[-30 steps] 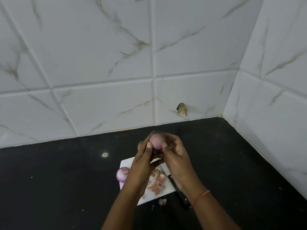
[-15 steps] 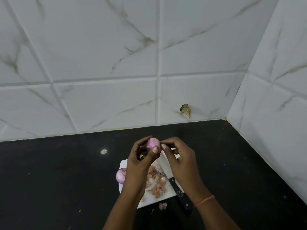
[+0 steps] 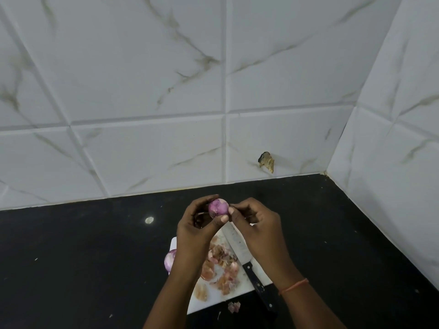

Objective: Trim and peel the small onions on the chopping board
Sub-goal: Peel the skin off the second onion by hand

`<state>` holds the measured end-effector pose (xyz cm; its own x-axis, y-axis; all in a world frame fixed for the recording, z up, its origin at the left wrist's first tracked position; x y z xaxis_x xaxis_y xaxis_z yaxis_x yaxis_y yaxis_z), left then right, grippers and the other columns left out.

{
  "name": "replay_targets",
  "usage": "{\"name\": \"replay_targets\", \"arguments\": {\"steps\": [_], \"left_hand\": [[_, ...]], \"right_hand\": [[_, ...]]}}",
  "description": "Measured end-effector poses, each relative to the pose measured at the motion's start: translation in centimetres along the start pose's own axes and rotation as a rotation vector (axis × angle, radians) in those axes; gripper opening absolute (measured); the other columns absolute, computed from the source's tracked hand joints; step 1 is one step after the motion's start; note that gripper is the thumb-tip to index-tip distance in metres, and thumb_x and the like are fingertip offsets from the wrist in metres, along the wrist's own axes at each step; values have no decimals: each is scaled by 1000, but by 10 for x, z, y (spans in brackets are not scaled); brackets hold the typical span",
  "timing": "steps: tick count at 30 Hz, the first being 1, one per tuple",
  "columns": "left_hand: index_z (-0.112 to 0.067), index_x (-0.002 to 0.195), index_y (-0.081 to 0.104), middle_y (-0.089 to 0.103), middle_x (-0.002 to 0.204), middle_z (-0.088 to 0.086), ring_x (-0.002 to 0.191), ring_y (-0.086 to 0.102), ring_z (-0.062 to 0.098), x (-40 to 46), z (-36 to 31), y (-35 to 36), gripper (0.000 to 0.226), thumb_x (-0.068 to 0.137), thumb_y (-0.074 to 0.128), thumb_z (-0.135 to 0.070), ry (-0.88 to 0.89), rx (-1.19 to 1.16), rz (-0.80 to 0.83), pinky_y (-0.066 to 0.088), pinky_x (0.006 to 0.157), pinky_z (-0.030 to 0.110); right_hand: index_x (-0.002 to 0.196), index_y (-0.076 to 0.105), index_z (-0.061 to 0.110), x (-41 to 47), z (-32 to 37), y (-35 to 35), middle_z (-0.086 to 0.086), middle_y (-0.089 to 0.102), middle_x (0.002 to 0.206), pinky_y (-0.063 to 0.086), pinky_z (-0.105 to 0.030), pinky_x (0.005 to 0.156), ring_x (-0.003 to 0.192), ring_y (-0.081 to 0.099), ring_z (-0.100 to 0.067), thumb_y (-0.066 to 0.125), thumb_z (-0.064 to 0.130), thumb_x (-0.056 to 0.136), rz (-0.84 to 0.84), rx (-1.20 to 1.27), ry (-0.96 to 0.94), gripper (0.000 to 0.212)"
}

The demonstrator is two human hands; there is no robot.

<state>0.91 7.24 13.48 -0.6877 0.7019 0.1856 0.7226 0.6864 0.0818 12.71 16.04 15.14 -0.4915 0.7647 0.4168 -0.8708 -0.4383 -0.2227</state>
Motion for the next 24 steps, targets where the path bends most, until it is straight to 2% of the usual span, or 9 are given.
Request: {"name": "replay_targets", "arguments": {"steps": [5, 9, 12, 15, 18, 21, 24], "left_hand": [[-16, 117, 69, 74, 113, 2, 108, 69, 20, 8, 1, 1, 50, 70, 81, -23, 6, 24, -2, 55, 98, 48], [-16, 118, 68, 74, 113, 2, 107, 70, 18, 10, 0, 0, 48, 72, 80, -21, -9, 7, 12, 56, 96, 40], [-18, 118, 68, 74, 113, 2, 107, 70, 18, 10, 0, 0, 49, 71, 80, -21, -20, -17, 15, 57, 92, 34], [-17, 120, 67, 74, 114, 1, 107, 70, 16, 9, -1, 0, 49, 72, 79, -20, -19, -19, 16, 58, 90, 31], [-17, 119, 67, 74, 113, -1, 105, 70, 15, 9, -2, -1, 48, 72, 78, -20, -8, -16, 10, 58, 88, 28], [-19, 118, 68, 74, 112, 0, 105, 70, 16, 10, -2, -1, 50, 70, 80, -21, -13, -32, -4, 58, 86, 29], [-20, 118, 68, 75, 111, 0, 105, 70, 14, 8, -3, 0, 51, 69, 80, -21, -23, -57, -4, 58, 86, 28]], "right_hand": [[89, 70, 19, 7, -3, 2, 11, 70, 80, 53, -16, 68, 78, 68, -7, 69, 18, 89, -12, -35, 6, 2], [91, 67, 27, 10, -5, 3, 16, 69, 83, 55, -18, 72, 82, 68, -3, 66, 15, 91, -40, -33, 39, 12], [96, 67, 26, 11, -4, 4, 18, 69, 89, 54, -17, 76, 88, 67, -1, 59, 8, 94, -61, 14, 67, 19], [100, 68, 23, 10, -3, 6, 17, 69, 92, 55, -19, 77, 91, 67, -4, 56, 13, 96, -46, 43, 68, 16], [101, 67, 27, 9, -2, 8, 17, 69, 94, 52, -14, 77, 93, 65, -1, 60, 17, 95, -32, -7, 32, 14], [89, 66, 22, 10, -2, 6, 16, 66, 88, 50, -12, 75, 88, 64, -3, 57, -3, 90, -114, -79, -26, 27], [68, 57, 15, 15, -4, -1, 6, 57, 66, 45, -16, 60, 66, 56, -8, 44, -13, 84, -132, -35, 3, 35]]}}
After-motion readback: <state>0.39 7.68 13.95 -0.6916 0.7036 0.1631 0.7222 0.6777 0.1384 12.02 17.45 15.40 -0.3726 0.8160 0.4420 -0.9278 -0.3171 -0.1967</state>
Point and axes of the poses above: each hand's wrist, its own x-axis towards the middle knuckle, its own y-axis out of the palm, z = x × y, the point moved 2 cm from there along x, towards the middle knuckle
